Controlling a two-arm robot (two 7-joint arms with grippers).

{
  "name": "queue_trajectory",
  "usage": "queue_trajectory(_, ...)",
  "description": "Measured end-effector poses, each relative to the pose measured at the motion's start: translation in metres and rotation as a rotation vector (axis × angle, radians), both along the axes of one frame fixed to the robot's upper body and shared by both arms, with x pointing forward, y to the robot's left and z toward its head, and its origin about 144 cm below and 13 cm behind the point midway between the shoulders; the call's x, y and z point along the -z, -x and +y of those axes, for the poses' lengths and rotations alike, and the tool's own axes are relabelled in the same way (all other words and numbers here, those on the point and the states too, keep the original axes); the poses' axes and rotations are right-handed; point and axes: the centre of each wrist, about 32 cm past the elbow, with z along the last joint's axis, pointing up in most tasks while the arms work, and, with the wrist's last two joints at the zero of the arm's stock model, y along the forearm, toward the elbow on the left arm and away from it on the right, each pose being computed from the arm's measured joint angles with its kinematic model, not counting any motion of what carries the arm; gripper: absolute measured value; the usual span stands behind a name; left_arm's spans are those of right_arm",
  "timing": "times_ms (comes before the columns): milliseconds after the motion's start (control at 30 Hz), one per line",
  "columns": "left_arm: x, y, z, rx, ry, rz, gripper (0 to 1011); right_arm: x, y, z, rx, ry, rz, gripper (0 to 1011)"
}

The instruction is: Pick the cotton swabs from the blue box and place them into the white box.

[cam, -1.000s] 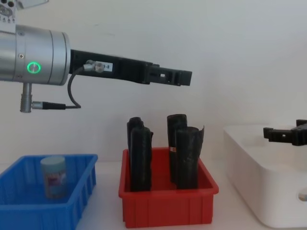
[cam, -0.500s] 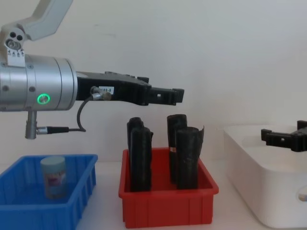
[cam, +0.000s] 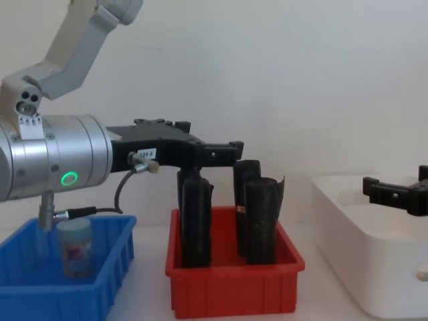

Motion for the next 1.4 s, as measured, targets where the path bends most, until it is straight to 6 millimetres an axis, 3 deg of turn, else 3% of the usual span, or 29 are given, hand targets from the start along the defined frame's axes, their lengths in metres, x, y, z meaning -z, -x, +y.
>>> queue_trajectory(500,0.029,0.019,-0.011,-0.133,0.023,-0.068,1000,-0.002,0.036,0.015,0.015,-0.042,-0.034,1002)
queue_trajectory(867,0.046,0.033,-0.019,-0.215,0.044,-0.109,1000,-0.003,0.038,0.015,0.017,-0.045,-0.035,1002)
queue_trajectory(1400,0.048,0.034,-0.019,-0.225,0.047,-0.114,1000,-0.003,0.036,0.016,0.014,-0.042,-0.038,1002)
